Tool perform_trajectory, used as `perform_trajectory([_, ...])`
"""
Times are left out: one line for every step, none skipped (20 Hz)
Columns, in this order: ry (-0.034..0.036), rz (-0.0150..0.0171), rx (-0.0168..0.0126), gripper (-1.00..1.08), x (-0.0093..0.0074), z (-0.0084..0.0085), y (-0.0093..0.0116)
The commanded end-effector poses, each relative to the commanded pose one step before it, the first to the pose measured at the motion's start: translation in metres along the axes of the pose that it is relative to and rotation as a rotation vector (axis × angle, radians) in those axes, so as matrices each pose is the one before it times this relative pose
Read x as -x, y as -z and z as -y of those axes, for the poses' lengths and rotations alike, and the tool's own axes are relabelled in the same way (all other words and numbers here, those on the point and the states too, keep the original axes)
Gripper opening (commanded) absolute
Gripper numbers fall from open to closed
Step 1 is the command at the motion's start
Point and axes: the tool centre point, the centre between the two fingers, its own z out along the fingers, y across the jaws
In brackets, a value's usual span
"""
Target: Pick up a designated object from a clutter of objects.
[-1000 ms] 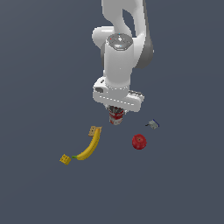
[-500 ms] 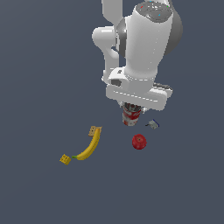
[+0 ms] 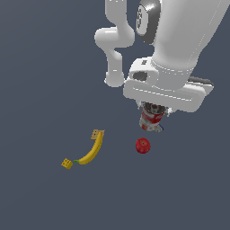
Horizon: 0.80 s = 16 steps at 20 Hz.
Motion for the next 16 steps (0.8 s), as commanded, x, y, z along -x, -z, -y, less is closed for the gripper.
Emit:
perform_trajectory([-0.00055,-0.00317,-0.00179,-1.0,-0.00538,0.0124,0.01388])
perform_trajectory([0.0,0.0,0.0,-1.0,-0.0019,0.0046,0.00436])
perform_trajectory([0.0,0.0,0.0,-1.0,-0.00187,0.0045,0.00426])
perform_trajectory([-0.00032,0.00025,-0.00056,-1.0,-0.00203,0.00403,0.00421])
perform_trajectory([0.0,0.0,0.0,-1.0,-0.0018,0.00429,0.00406])
perform_trajectory([0.0,0.0,0.0,-1.0,-0.00176,0.00419,0.00396])
perform_trajectory([0.0,0.0,0.0,-1.0,-0.00173,0.00409,0.00387])
perform_trajectory([0.0,0.0,0.0,-1.0,-0.0017,0.00399,0.00377])
perform_trajectory([0.0,0.0,0.0,-1.0,-0.00166,0.0039,0.00368])
perform_trajectory([0.0,0.0,0.0,-1.0,-0.00163,0.0038,0.00358])
perform_trajectory([0.0,0.0,0.0,-1.0,-0.0016,0.0037,0.00349])
perform_trajectory([0.0,0.0,0.0,-1.0,-0.00156,0.0036,0.0034])
perform_trajectory([0.0,0.0,0.0,-1.0,-0.00153,0.00351,0.00331])
perform_trajectory([0.0,0.0,0.0,-1.0,-0.0015,0.00341,0.00321])
perform_trajectory([0.0,0.0,0.0,-1.0,-0.00146,0.00331,0.00312])
perform_trajectory([0.0,0.0,0.0,-1.0,-0.00143,0.00322,0.00303])
